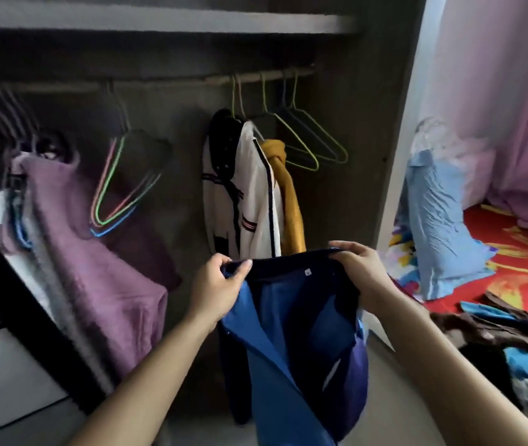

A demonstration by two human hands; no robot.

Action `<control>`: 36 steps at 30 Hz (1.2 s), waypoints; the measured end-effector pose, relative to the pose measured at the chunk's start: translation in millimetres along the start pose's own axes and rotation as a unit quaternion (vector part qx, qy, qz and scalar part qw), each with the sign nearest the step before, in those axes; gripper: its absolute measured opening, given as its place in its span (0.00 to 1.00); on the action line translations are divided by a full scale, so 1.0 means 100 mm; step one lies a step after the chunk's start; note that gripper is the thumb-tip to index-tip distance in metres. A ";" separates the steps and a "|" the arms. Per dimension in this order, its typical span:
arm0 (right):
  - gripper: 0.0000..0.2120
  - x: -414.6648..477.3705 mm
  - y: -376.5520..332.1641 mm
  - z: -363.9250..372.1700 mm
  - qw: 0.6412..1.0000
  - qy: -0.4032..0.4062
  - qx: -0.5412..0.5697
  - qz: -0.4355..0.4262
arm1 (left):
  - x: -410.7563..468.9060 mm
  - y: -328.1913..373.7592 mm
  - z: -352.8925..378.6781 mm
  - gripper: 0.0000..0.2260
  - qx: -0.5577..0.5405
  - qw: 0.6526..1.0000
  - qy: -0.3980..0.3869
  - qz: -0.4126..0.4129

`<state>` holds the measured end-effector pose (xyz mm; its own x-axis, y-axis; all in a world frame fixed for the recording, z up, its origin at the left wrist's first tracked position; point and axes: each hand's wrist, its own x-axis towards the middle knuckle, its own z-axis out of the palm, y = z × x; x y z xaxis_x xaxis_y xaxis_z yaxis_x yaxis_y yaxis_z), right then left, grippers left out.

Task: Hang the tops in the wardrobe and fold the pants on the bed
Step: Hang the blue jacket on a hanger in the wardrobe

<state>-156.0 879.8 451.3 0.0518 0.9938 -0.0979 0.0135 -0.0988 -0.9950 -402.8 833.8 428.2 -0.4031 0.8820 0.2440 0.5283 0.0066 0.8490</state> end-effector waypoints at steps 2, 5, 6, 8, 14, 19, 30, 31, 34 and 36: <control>0.10 0.24 -0.06 0.14 0.998 -0.057 -0.033 -0.003 | 0.07 0.04 -0.06 0.14 0.037 0.996 0.077 -0.007; 0.09 0.56 -0.20 0.30 0.970 -0.189 -0.148 -0.027 | 0.17 0.15 -0.13 0.14 0.027 0.984 0.176 -0.013; 0.08 0.62 -0.24 0.36 0.955 -0.227 -0.189 -0.041 | 0.18 0.17 -0.17 0.13 0.033 0.979 0.202 -0.012; 0.08 0.74 -0.29 0.50 0.929 -0.282 -0.233 -0.062 | 0.21 0.17 -0.28 0.12 0.046 0.974 0.221 -0.015; 0.09 0.87 -0.25 1.06 0.907 -0.374 -0.187 -0.058 | 0.08 0.06 -0.65 0.18 0.142 0.963 0.217 -0.070; 0.15 0.79 -0.14 1.48 0.829 -0.493 -0.244 -0.101 | 0.04 -0.06 -0.97 0.16 0.170 0.919 0.354 -0.041; 0.06 0.71 -0.84 3.06 0.926 -0.365 0.041 -0.083 | 0.30 -0.42 -1.26 0.17 0.107 0.953 0.278 0.054; 0.13 0.73 -0.92 3.22 0.935 -0.341 0.042 -0.091 | 0.33 -0.46 -1.28 0.17 0.107 0.954 0.270 0.070; 0.28 0.80 -1.13 3.58 0.946 -0.309 0.038 -0.091 | 0.42 -0.57 -1.34 0.18 0.108 0.959 0.248 0.089; 0.33 0.83 -1.21 3.78 0.943 -0.321 0.046 -0.069 | 0.48 -0.63 -1.39 0.18 0.100 0.966 0.225 0.085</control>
<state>-530.5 993.4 556.8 -0.5603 0.8252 0.0710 -0.1124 0.0092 -0.9936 -559.7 810.1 451.7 -0.5584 0.5847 0.5885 0.7307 0.0107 0.6826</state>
